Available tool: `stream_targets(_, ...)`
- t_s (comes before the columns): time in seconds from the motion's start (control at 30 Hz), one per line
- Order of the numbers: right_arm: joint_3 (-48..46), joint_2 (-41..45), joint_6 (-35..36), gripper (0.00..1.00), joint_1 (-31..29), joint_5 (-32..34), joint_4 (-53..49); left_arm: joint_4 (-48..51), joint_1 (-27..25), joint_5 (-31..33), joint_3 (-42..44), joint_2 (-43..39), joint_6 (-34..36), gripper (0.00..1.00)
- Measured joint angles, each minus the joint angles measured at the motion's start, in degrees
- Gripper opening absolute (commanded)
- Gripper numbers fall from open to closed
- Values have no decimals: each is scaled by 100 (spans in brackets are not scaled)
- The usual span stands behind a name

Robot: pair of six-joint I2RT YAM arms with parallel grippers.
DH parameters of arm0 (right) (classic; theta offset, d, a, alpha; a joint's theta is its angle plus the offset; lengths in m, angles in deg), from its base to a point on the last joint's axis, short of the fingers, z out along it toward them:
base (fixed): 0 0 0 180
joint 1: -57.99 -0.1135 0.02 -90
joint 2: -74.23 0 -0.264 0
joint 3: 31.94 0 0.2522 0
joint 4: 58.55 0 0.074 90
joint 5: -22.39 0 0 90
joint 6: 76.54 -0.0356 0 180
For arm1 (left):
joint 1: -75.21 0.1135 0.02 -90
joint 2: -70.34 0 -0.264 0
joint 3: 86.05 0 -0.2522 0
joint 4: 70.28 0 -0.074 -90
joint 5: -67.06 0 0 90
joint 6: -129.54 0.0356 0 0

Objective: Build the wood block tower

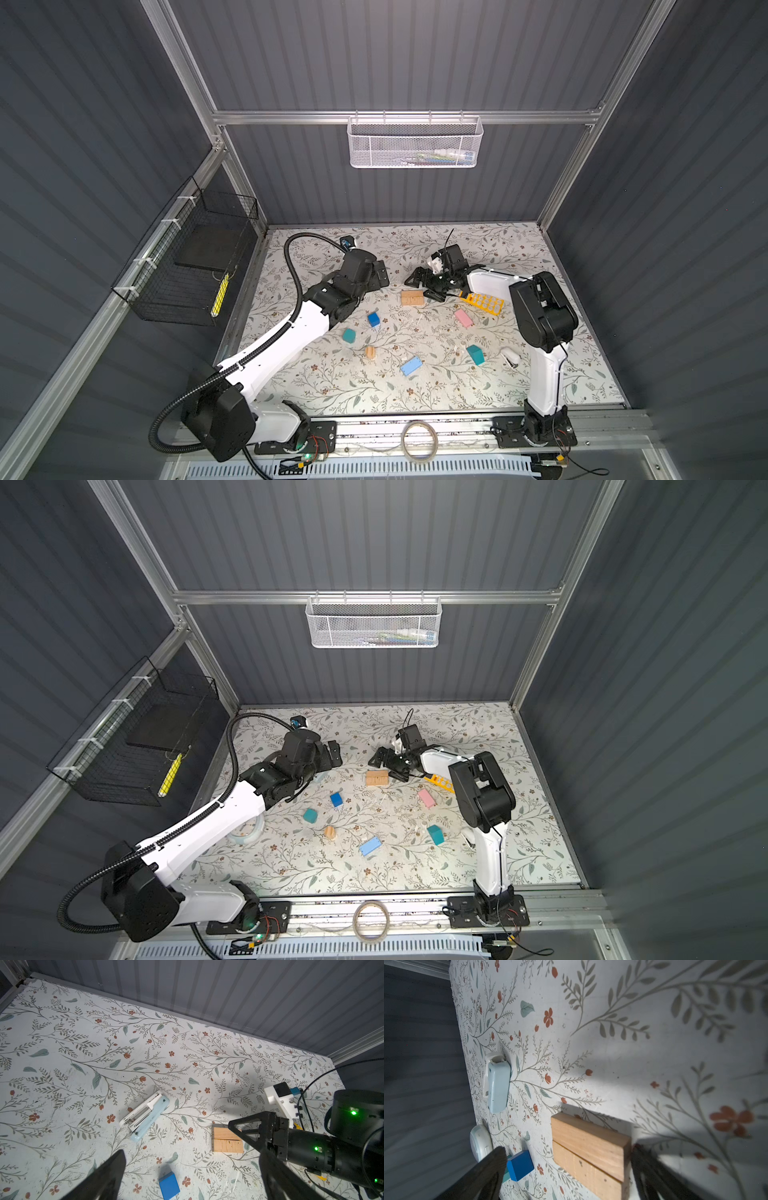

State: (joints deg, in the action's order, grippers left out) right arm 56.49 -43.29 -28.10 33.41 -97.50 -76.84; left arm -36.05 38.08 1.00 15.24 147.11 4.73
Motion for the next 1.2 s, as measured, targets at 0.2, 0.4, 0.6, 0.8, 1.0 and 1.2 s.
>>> stream_targets(0.2,2,0,2,97,0,0,0,2,11,-2,0,0,-17,100)
stream_targets(0.4,4,0,2,99,0,-11,13,2,11,0,0,0,-28,100)
stream_targets(0.6,4,0,2,99,7,-9,17,4,11,2,0,0,-28,100)
stream_targets(0.8,2,9,2,99,57,7,15,4,11,4,0,0,-28,100)
stream_targets(1.0,-181,199,0,99,177,101,-17,4,11,2,0,0,-28,100)
stream_targets(1.2,-446,708,4,99,243,122,33,4,11,2,0,0,-28,100)
